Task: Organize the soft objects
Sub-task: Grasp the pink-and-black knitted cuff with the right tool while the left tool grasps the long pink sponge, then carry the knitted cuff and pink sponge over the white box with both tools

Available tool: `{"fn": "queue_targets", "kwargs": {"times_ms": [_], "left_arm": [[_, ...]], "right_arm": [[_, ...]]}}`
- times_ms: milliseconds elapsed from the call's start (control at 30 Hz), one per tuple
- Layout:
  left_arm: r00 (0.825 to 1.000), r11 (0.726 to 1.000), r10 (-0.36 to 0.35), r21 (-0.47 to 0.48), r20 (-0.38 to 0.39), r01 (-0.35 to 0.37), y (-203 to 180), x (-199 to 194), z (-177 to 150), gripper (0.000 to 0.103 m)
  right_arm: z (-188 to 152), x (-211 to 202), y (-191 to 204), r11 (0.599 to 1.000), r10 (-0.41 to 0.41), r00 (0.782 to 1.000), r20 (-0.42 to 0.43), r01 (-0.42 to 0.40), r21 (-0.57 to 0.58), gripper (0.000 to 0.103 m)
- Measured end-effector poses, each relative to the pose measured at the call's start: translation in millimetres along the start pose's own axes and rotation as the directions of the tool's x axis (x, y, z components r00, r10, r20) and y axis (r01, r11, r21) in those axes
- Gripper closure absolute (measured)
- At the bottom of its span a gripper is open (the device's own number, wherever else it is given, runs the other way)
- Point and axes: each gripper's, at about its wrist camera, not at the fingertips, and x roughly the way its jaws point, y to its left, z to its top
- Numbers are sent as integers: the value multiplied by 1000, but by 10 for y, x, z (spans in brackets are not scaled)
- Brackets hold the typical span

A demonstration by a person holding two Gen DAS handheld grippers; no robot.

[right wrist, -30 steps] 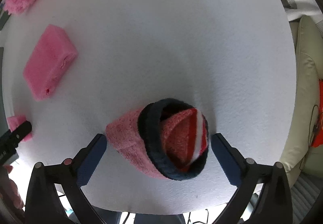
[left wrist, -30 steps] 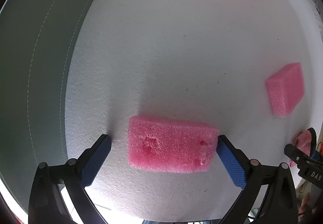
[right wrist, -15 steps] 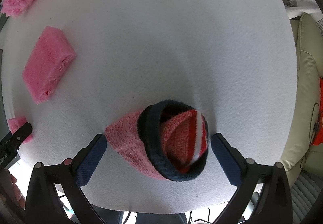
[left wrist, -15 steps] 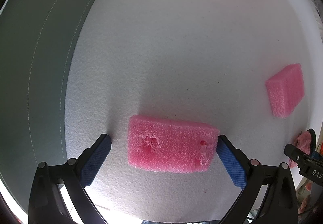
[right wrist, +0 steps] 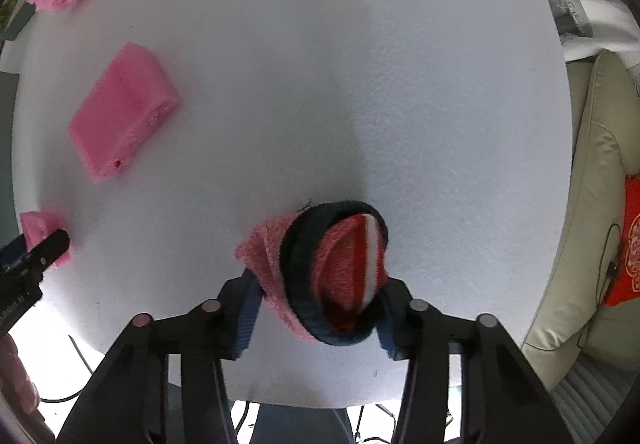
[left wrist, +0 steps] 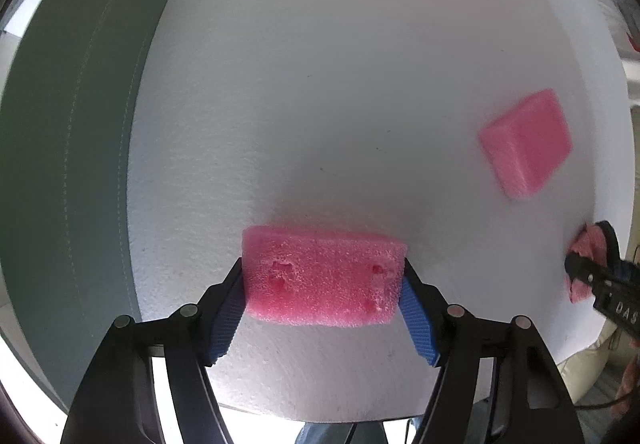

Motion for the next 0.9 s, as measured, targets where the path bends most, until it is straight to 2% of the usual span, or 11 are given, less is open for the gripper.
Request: {"fn": "queue_targets", "kwargs": {"times_ms": [333, 600, 900], "left_arm": [[995, 996, -63, 63, 84, 57, 34, -456, -234, 32], [975, 994, -112, 37, 191, 107, 279, -870, -352, 32], [950, 992, -113, -15, 291, 122, 642, -1172, -438, 32]], "right_arm": [[-167, -358, 152, 997, 70, 997, 43, -69, -27, 54], [-221, -736, 353, 990, 126, 988, 92, -119, -76, 55], [-170, -1126, 838, 975, 153, 978, 139, -127, -183, 55]]}}
